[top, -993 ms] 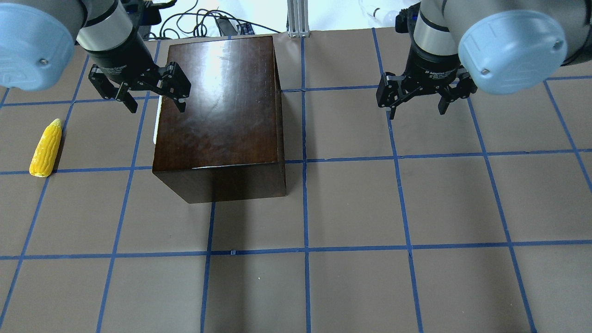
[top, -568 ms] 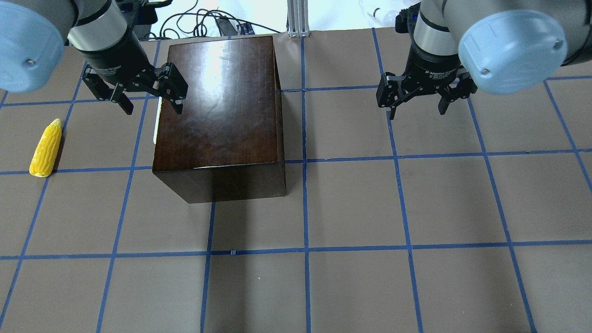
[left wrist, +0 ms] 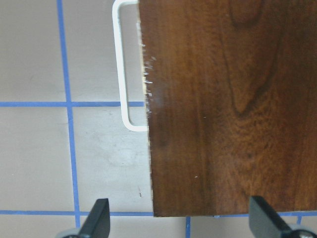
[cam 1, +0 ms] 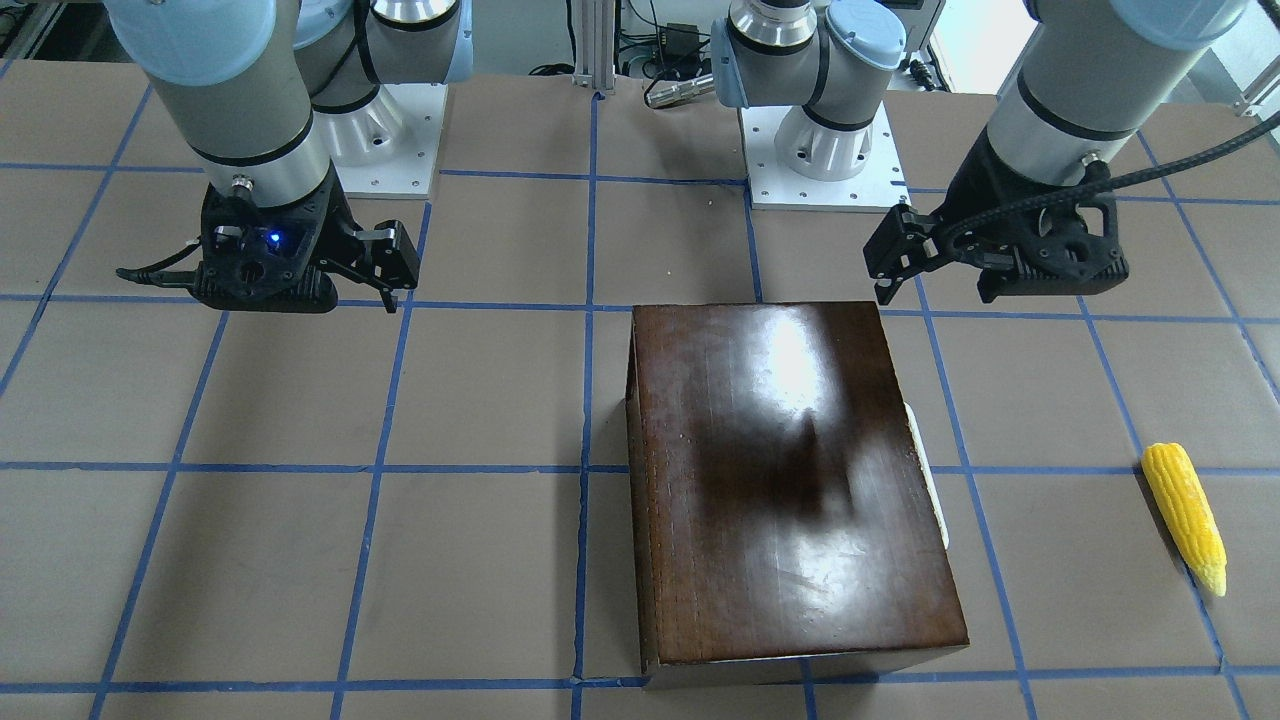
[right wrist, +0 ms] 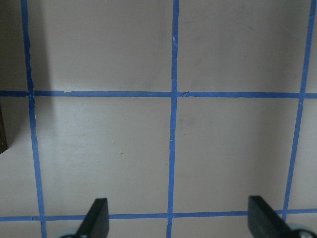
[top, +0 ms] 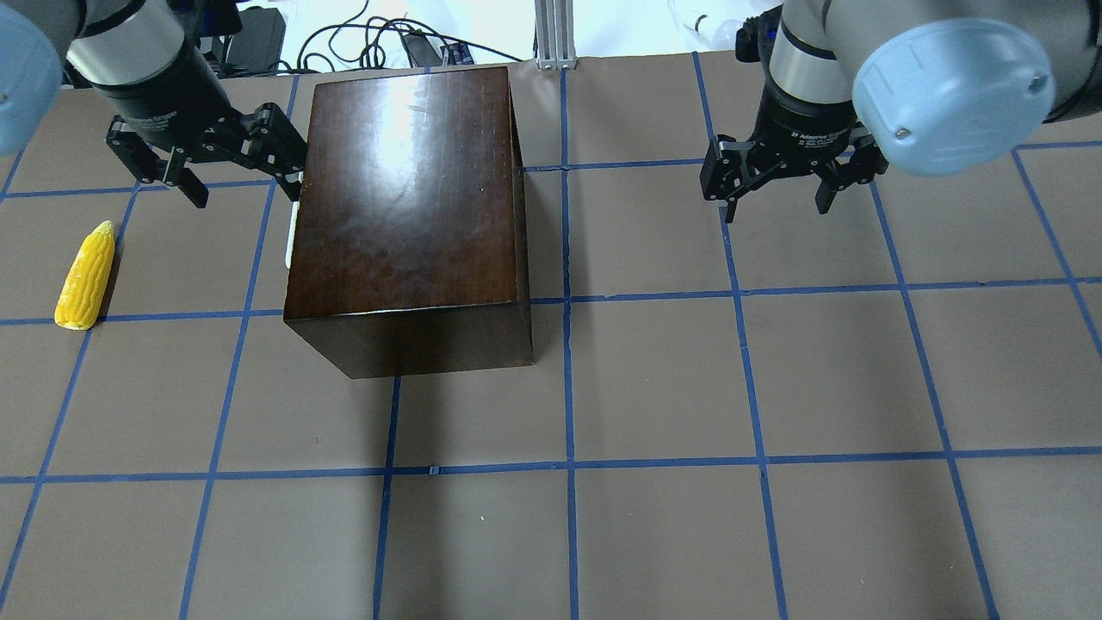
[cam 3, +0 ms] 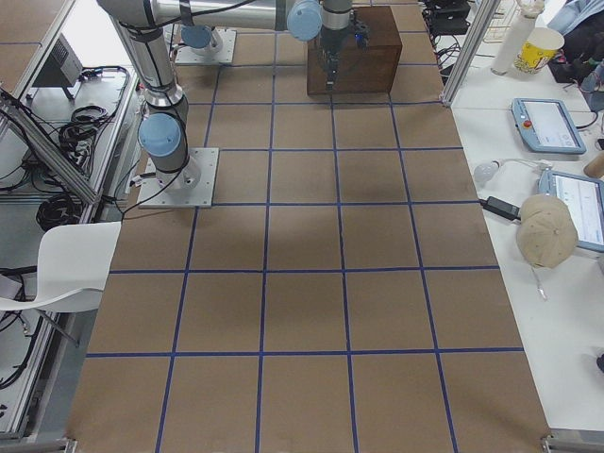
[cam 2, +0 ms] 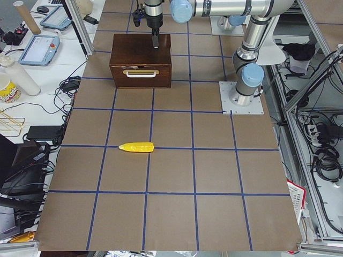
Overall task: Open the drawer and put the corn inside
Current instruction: 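Move the left gripper outward beside the cabinet toward the drawer handle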
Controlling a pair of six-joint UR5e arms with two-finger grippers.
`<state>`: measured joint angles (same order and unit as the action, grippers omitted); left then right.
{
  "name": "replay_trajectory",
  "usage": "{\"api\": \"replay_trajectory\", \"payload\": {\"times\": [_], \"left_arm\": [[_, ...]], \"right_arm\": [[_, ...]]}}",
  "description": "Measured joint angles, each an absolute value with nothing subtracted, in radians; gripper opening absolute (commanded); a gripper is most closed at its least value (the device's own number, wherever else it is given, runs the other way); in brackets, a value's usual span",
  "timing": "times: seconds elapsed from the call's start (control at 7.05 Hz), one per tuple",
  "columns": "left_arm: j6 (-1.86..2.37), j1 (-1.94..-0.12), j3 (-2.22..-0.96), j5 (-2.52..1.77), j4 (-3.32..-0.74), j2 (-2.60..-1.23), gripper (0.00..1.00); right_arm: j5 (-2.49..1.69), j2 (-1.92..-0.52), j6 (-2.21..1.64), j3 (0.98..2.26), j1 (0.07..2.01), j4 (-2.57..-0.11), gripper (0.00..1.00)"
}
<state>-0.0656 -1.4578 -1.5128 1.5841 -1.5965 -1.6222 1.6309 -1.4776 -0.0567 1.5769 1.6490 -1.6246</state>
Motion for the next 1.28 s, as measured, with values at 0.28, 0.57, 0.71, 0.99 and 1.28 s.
{"api": "replay_trajectory", "payload": {"times": [0.28, 0.57, 0.71, 0.99, 1.28], "left_arm": [[-0.076, -1.41, -1.511, 1.582, -1.597, -1.612, 1.0], [-0.167, -1.326, -1.506, 1.57, -1.589, -1.621, 1.0], [-0.227, -1.292, -1.498, 1.556, -1.586, -1.633, 1.0], [-0.346, -1.224, -1.49, 1.533, -1.578, -1.668, 1.0], [-0.391, -1.187, -1.497, 1.488, -1.547, -1.72, 1.0]], "right_arm": [[1.631, -1.478, -0.057, 1.577, 1.649, -1.624, 1.0], [1.631, -1.478, -0.057, 1.577, 1.649, -1.624, 1.0], [1.632, -1.479, -0.057, 1.577, 1.649, -1.624, 1.0], [1.632, -1.479, -0.057, 1.577, 1.649, -1.625, 1.0], [1.632, -1.478, -0.057, 1.577, 1.649, -1.625, 1.0]]}}
